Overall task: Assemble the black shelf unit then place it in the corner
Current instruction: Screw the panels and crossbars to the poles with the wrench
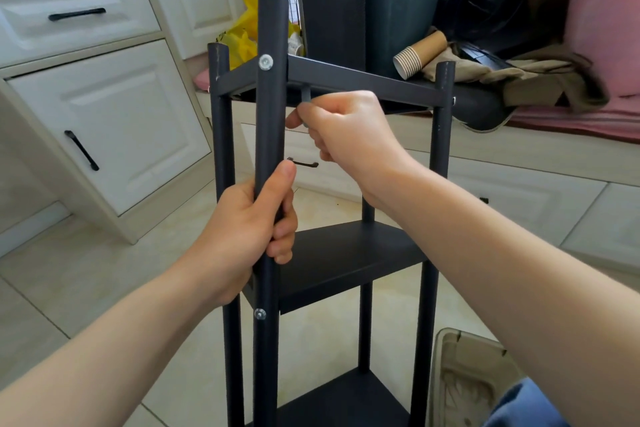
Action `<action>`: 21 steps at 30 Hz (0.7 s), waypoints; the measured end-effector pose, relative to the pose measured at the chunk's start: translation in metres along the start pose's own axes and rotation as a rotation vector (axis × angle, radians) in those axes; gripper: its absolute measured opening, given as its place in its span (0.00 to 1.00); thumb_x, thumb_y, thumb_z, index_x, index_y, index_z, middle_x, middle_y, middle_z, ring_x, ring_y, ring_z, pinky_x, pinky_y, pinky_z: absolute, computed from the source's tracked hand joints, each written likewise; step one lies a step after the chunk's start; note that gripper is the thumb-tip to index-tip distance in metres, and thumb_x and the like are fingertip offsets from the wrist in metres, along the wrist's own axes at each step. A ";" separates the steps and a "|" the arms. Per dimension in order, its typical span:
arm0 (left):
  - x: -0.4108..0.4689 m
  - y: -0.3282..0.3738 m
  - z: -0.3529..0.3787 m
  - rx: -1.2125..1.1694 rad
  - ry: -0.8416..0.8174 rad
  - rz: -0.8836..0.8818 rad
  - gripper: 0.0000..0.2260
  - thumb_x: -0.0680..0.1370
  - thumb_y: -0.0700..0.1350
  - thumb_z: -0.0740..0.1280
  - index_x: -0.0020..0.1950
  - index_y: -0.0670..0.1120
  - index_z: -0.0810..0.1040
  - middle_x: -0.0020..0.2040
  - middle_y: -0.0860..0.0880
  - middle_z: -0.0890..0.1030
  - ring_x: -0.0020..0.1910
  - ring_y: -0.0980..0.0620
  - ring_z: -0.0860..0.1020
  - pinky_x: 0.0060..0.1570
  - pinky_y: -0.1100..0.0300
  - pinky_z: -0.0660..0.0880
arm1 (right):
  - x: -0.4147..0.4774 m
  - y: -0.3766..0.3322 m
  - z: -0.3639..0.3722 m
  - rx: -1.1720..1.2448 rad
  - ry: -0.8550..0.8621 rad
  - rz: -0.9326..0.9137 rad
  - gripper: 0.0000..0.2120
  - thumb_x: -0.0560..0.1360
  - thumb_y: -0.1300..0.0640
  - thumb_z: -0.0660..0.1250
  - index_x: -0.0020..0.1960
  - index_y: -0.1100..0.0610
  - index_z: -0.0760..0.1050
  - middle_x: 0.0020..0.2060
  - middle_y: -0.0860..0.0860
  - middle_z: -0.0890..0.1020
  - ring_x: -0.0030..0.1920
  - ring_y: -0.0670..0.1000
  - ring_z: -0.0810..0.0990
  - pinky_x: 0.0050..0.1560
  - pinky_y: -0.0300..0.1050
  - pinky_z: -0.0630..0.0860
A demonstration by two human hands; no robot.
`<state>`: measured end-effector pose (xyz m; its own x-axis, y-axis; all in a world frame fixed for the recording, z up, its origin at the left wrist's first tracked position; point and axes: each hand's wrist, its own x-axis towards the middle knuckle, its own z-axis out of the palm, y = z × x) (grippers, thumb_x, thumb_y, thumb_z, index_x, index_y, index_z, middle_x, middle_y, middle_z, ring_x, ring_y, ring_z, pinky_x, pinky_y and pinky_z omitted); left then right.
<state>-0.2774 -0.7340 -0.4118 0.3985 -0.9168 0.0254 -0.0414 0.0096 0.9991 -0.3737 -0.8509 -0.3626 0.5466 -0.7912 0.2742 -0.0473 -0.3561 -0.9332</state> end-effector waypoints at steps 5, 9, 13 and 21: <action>0.001 0.001 0.000 -0.011 -0.001 -0.015 0.21 0.67 0.68 0.67 0.30 0.52 0.71 0.26 0.50 0.65 0.22 0.53 0.63 0.23 0.62 0.66 | 0.000 -0.003 0.009 -0.048 -0.010 -0.070 0.21 0.80 0.57 0.64 0.28 0.47 0.74 0.20 0.41 0.73 0.26 0.40 0.71 0.35 0.37 0.70; 0.000 0.000 0.000 -0.011 -0.012 -0.013 0.21 0.69 0.68 0.67 0.30 0.52 0.71 0.26 0.50 0.66 0.22 0.53 0.63 0.23 0.62 0.66 | 0.000 -0.002 0.012 -0.038 0.029 -0.109 0.23 0.80 0.59 0.64 0.27 0.48 0.72 0.17 0.39 0.70 0.22 0.39 0.69 0.30 0.31 0.66; -0.001 0.000 -0.002 -0.011 -0.034 -0.016 0.21 0.70 0.68 0.67 0.31 0.52 0.71 0.26 0.51 0.65 0.22 0.53 0.63 0.23 0.63 0.66 | -0.001 0.002 0.014 -0.073 0.075 -0.179 0.22 0.80 0.60 0.65 0.28 0.50 0.72 0.21 0.41 0.73 0.23 0.38 0.71 0.29 0.29 0.65; -0.001 0.002 -0.004 -0.008 -0.033 -0.031 0.21 0.69 0.68 0.66 0.30 0.52 0.71 0.26 0.51 0.65 0.22 0.54 0.62 0.23 0.63 0.66 | 0.000 0.006 0.017 -0.053 0.115 -0.215 0.14 0.80 0.63 0.65 0.36 0.57 0.80 0.29 0.47 0.81 0.27 0.36 0.76 0.35 0.29 0.71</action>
<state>-0.2744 -0.7315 -0.4101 0.3689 -0.9294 -0.0063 -0.0225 -0.0157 0.9996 -0.3596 -0.8447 -0.3724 0.4503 -0.7446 0.4928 0.0146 -0.5456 -0.8379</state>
